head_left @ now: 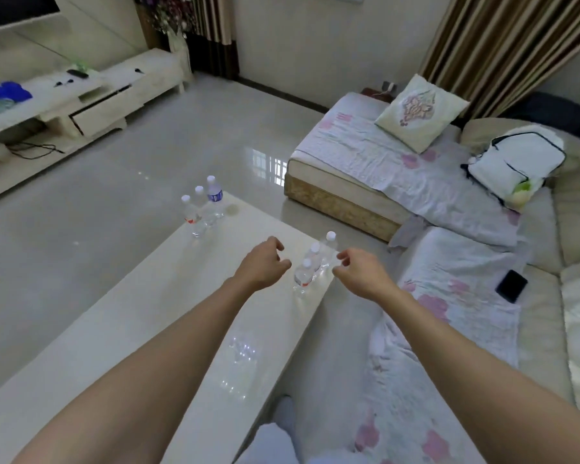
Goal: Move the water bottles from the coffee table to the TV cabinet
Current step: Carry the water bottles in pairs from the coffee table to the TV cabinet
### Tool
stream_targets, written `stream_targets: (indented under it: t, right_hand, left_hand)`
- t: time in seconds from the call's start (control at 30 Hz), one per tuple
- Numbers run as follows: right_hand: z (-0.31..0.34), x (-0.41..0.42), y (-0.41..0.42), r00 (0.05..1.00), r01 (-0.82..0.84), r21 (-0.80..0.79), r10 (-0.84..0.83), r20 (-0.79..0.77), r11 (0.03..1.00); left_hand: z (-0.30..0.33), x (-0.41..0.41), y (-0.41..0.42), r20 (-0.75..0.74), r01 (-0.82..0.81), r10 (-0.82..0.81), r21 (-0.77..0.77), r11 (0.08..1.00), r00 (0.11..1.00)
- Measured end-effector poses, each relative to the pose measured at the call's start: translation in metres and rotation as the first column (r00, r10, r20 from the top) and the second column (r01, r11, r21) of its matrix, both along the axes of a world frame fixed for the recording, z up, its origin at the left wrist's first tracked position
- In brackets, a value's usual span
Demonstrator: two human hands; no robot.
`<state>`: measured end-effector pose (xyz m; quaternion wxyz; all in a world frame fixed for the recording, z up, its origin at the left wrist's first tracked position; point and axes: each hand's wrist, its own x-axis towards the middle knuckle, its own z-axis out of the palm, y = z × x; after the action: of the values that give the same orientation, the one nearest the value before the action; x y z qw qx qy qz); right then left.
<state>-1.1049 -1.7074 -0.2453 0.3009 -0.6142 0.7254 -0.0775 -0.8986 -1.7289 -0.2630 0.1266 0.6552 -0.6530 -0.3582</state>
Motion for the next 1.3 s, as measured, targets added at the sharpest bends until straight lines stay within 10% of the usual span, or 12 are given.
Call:
stream_targets:
  t: [0.67,1.3]
  right_hand:
    - [-0.174,-0.034,-0.248,0.732,-0.622,0.342,0.678,-0.064,0.704]
    - [-0.278,-0.036,-0.261,0.664,-0.714,0.219,0.743,-0.089,0.665]
  left_hand:
    - [-0.142,-0.096,-0.132,0.143,-0.459,0.436,0.304,0.835,0.888]
    - [-0.255,-0.140,-0.155,0.209,-0.556,0.517,0.253,0.791,0.830]
